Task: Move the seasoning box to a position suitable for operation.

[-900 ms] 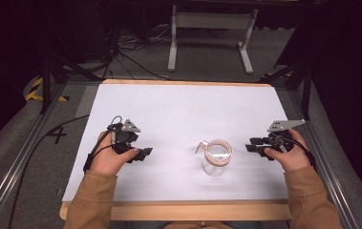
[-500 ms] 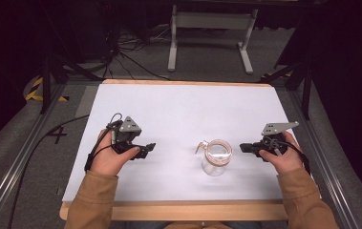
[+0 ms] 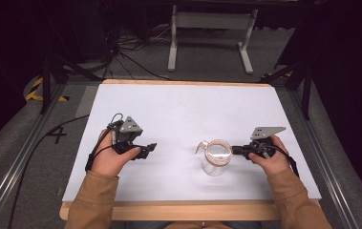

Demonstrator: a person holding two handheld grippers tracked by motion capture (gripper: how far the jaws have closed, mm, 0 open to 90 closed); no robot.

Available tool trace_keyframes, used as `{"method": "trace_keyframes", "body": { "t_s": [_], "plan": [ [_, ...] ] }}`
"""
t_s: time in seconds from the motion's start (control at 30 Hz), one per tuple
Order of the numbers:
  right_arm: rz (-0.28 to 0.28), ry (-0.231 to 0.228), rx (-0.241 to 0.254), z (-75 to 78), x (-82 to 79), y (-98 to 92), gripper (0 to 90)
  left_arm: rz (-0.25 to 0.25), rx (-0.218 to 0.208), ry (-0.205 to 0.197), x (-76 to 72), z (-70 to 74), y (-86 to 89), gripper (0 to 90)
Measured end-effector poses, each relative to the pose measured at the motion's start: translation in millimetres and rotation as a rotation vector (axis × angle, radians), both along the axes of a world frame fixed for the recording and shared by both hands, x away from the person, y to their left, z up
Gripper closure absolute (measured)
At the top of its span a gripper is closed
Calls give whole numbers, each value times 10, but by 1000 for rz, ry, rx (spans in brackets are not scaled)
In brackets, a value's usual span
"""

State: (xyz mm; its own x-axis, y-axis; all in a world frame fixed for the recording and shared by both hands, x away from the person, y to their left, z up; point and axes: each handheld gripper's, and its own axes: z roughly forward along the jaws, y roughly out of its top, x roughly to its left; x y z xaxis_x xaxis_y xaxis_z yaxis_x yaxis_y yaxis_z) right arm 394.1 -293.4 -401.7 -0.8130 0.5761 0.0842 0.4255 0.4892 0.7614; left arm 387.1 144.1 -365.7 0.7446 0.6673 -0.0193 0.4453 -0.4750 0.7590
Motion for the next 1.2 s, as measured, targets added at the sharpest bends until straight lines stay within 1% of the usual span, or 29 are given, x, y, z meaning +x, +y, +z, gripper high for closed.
{"method": "trace_keyframes", "body": {
  "t_s": [0.03, 0.1, 0.13, 0.17, 0.3, 0.4, 0.5, 0.53, 0.57, 0.6, 0.7, 0.73, 0.87, 0.9, 0.97, 1.0, 1.07, 1.1, 1.13, 1.2],
  "plan": [
    [2, 0, 2, -9, 3, 7, 894, 0, -1, -2, 0, -3, -1, 283],
    [8, 1, 8, -11, 2, 15, 892, 7, -8, 14, -7, -9, -7, 282],
    [10, 2, 9, -9, 0, 19, 891, 2, 2, 4, 1, -8, -2, 282],
    [13, 3, 9, -10, -1, 24, 891, 2, -1, 12, -2, -11, -4, 282],
    [21, 3, 10, -18, -7, 53, 891, 3, 0, 10, 1, -16, -5, 281],
    [35, -2, 1, -17, -18, 85, 893, 2, -3, 12, -1, -14, -7, 280],
    [33, -10, -11, -11, -25, 96, 894, 0, -2, 12, 0, -16, -11, 279],
    [33, -10, -11, -11, -25, 96, 894, -7, 4, 10, 7, -18, -10, 279],
    [34, -11, -12, -12, -25, 96, 894, -5, 0, 18, 6, -21, -14, 279],
    [35, -12, -14, -11, -25, 96, 895, -3, 3, 11, 10, -23, -16, 279],
    [33, -14, -17, -7, -34, 103, 897, -6, 0, 19, 13, -26, -23, 278],
    [34, -13, -17, -4, -39, 105, 897, -11, 7, 18, 19, -23, -23, 276],
    [41, -8, -14, 7, -63, 106, 898, -14, 1, 23, 31, -25, -48, 274],
    [43, -7, -14, 11, -69, 105, 898, -16, 6, 18, 37, -24, -52, 274],
    [46, -5, -8, 13, -85, 106, 898, -25, 7, 21, 53, -25, -74, 274],
    [50, -4, -8, 13, -97, 112, 898, -26, 1, 19, 61, -31, -87, 274],
    [55, -2, -16, 12, -120, 123, 898, -33, -1, 27, 77, -36, -112, 274],
    [58, -1, -18, 6, -133, 132, 898, -39, 2, 23, 91, -38, -121, 274],
    [63, 1, -24, 2, -144, 139, 898, -40, 2, 30, 96, -38, -136, 274],
    [71, 4, -30, -6, -171, 158, 898, -45, -2, 23, 113, -43, -168, 274]
  ]
}}
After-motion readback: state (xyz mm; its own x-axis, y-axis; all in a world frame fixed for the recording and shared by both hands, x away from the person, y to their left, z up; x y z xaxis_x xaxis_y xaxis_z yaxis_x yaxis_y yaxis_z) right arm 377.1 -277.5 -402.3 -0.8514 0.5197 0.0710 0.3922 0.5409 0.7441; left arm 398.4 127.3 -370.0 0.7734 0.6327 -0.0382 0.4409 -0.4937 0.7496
